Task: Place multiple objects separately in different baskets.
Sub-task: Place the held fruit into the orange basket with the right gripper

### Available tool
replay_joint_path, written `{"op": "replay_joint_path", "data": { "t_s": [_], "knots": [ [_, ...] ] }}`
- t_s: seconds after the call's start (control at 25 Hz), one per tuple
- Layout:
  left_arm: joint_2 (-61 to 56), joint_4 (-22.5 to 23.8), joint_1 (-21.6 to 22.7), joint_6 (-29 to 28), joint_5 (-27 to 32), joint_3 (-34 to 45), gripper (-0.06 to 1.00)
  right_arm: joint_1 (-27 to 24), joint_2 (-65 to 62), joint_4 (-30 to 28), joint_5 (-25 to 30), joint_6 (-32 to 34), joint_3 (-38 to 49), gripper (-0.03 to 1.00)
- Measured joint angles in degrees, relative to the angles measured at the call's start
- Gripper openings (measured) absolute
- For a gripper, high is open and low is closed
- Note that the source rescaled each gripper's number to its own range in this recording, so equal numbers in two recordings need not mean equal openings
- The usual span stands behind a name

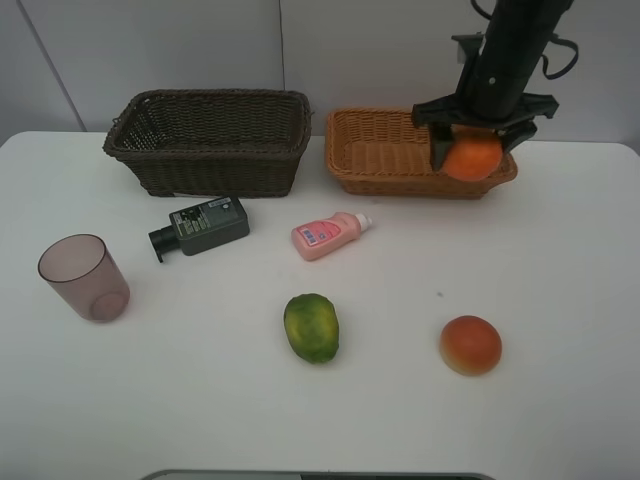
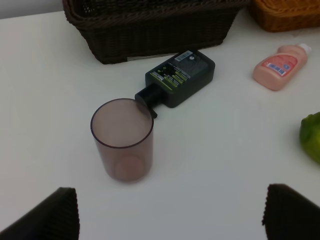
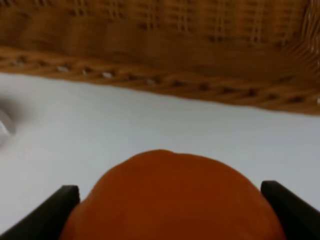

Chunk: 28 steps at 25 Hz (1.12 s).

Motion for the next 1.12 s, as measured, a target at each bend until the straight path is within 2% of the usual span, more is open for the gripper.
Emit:
{"op": "replay_joint_path", "data": {
  "t_s": [0.32,0.44,0.76,1.12],
  "knots": [
    [0.00,0.00,0.00,0.00,0.00,0.00,0.99,0.00,12.02,-1.37,0.92,-1.97,-19.03,0.46],
    [0.00,0.00,0.00,0.00,0.00,0.00,0.99,0.00,16.02,-1.94,-0.86,-3.17,-22.90,0.46],
    [0.00,0.00,0.00,0.00,0.00,0.00,0.99,-0.65,22.10,-2.61,-7.94,-3.37,-23.80,0.46],
    [0.00,0.00,0.00,0.00,0.00,0.00,0.99,-2.00,23.30,-2.82,-11.33,-2.79,-23.80,0.46]
  ]
}}
